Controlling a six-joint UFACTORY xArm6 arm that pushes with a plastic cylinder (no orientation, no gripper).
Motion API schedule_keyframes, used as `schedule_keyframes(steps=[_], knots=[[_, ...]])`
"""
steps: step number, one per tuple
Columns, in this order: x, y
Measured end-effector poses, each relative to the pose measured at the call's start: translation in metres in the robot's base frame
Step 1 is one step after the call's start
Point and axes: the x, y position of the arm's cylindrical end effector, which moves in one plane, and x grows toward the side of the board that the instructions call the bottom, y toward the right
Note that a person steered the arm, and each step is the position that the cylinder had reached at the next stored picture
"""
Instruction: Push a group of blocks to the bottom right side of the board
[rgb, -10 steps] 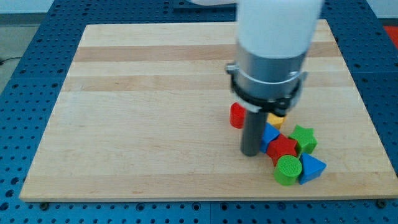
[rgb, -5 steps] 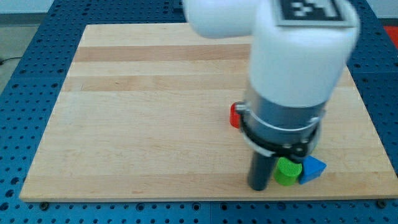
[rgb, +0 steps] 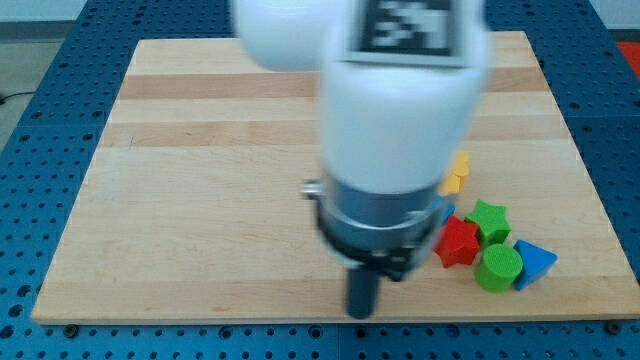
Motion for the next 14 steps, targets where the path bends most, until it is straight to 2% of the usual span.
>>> schedule_keyframes(steps=[1,2,3,4,6,8,9,11,13,14], knots=[[-0.037,-0.049],[-0.094,-0.049],[-0.125,-0.006],[-0.143,0.017],[-0.145,0.096],[-0.187,0.048],[-0.205,0.084],[-0.178,0.163],[-0.152,0.146],[-0.171,0.143]])
